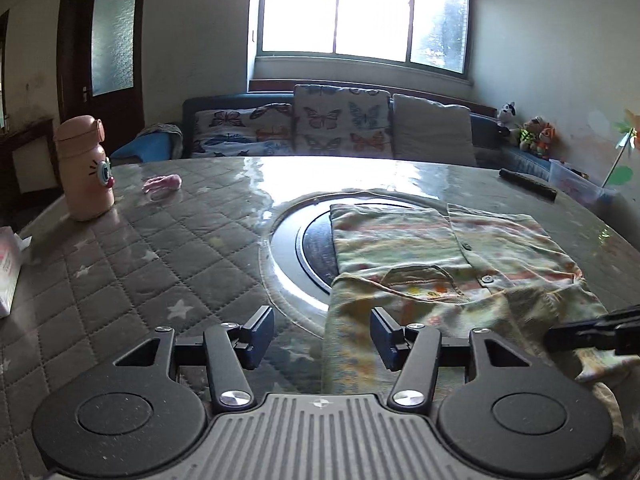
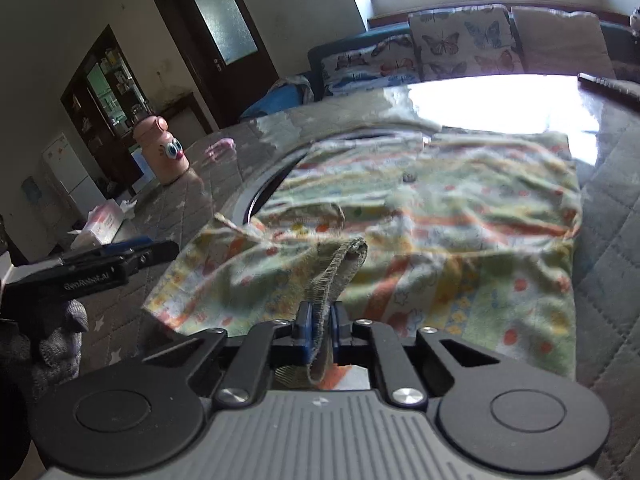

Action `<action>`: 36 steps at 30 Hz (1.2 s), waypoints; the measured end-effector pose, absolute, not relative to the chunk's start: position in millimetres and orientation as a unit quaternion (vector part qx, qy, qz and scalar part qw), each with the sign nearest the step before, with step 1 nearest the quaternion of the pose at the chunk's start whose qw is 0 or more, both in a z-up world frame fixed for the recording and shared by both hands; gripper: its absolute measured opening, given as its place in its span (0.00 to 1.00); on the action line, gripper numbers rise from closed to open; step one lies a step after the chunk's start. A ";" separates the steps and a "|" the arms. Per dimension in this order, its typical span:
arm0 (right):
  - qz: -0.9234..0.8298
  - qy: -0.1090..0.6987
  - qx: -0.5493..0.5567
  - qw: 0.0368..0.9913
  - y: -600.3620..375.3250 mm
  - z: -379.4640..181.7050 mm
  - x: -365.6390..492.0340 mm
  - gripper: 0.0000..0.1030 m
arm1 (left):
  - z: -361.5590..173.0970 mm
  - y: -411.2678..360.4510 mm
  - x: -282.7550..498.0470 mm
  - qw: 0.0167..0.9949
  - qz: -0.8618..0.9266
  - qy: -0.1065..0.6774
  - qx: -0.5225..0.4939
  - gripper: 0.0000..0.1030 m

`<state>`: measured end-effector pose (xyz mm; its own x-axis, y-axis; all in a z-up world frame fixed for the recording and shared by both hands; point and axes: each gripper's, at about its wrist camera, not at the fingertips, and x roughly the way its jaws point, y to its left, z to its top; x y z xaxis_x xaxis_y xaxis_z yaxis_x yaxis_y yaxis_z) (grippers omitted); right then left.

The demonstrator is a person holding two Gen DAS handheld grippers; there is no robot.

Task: Fold clothes

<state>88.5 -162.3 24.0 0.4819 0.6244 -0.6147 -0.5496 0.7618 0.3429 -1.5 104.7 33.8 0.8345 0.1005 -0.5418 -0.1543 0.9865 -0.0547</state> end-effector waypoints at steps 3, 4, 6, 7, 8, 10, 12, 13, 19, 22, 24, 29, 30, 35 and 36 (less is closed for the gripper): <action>0.333 0.348 0.052 0.875 -170.7 45.6 85.9 0.07 | 34.6 101.0 1.1 0.958 0.062 0.276 -0.045 0.56; 0.326 0.336 0.054 0.882 -176.6 54.3 85.0 0.07 | 34.3 99.2 2.2 0.958 0.060 0.275 -0.042 0.56; 0.315 0.324 0.055 0.891 -186.0 64.2 84.7 0.07 | 32.3 95.6 5.5 0.958 0.056 0.278 -0.039 0.56; 0.305 0.321 0.055 0.895 -191.9 67.2 85.4 0.07 | 30.0 93.6 7.7 0.958 0.055 0.281 -0.036 0.56; 0.293 0.322 0.055 0.898 -198.4 68.4 87.0 0.07 | 27.1 90.4 10.8 0.957 0.054 0.284 -0.033 0.56; 0.282 0.337 0.057 0.896 -204.4 60.5 89.8 0.07 | 22.6 86.3 15.2 0.955 0.053 0.291 -0.024 0.56; 0.273 0.354 0.059 0.893 -207.4 48.8 92.1 0.07 | 18.8 83.6 18.6 0.954 0.055 0.296 -0.013 0.56; 0.268 0.363 0.061 0.891 -208.0 42.2 93.3 0.07 | 16.9 82.5 21.1 0.952 0.060 0.301 -0.004 0.56; 0.250 0.389 0.038 0.886 -206.3 24.2 96.9 0.10 | 11.5 82.3 30.2 0.943 0.067 0.325 0.040 0.56; 0.248 0.375 0.030 0.893 -206.6 30.4 98.7 0.11 | 23.2 85.6 30.9 0.949 0.058 0.308 0.030 0.56; 0.250 0.360 0.027 0.899 -206.2 37.2 100.6 0.11 | 30.2 85.5 34.7 0.953 0.056 0.296 0.028 0.54; 0.279 0.336 0.017 0.899 -187.7 39.1 110.1 0.13 | 28.8 75.5 58.6 0.955 0.023 0.295 0.025 0.37; 0.283 0.335 0.014 0.898 -182.7 36.0 113.4 0.13 | 25.0 74.2 62.6 0.954 0.020 0.298 0.027 0.33; 0.283 0.353 0.009 0.892 -171.7 15.4 128.1 0.15 | 6.1 67.4 82.0 0.948 0.005 0.317 0.041 0.19; 0.281 0.356 0.007 0.891 -172.2 12.7 128.7 0.15 | 2.4 66.8 83.1 0.947 0.005 0.319 0.048 0.19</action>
<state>128.7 -172.2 12.7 0.5886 0.5063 -0.6303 -0.4960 0.8418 0.2131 83.1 66.8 2.4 0.7970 0.0397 -0.6027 0.0213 0.9954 0.0937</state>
